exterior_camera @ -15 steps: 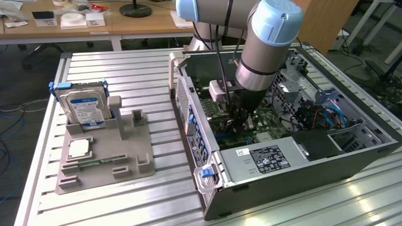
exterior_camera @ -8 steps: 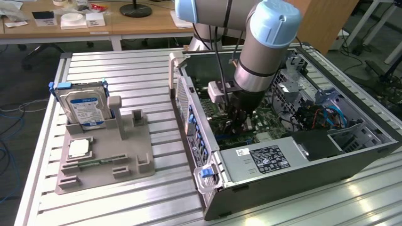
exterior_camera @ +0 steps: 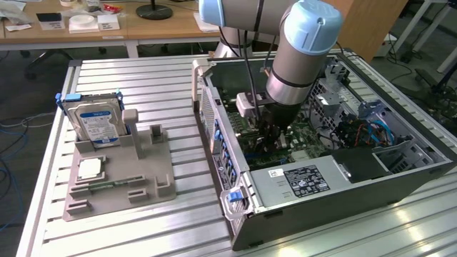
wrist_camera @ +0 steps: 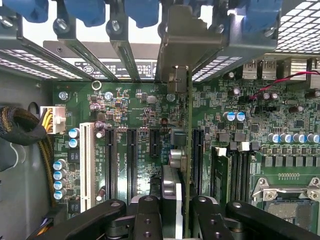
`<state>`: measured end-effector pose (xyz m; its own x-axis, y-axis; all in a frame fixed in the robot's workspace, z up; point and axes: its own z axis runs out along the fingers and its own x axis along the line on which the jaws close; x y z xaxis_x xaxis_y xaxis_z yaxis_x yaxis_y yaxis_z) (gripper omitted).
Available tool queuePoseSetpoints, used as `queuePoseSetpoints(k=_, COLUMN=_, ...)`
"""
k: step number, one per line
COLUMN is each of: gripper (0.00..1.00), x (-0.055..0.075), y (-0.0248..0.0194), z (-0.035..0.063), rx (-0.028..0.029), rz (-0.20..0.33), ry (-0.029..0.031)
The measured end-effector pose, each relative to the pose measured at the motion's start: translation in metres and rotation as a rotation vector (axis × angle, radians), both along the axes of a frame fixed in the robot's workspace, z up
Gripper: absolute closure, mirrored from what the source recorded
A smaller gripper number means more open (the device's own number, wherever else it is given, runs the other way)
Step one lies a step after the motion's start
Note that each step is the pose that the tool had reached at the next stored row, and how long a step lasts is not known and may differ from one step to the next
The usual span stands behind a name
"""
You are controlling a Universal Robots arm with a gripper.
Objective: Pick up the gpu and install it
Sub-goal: 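Insert the gpu into the slot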
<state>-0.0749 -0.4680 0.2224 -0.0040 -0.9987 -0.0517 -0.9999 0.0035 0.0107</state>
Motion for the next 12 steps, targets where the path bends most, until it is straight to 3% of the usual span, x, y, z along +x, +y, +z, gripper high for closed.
queuePoseSetpoints(k=12, gripper=0.72, x=0.0000, y=0.0004, z=0.0007, rx=-0.0003, rz=0.000, ry=0.0001)
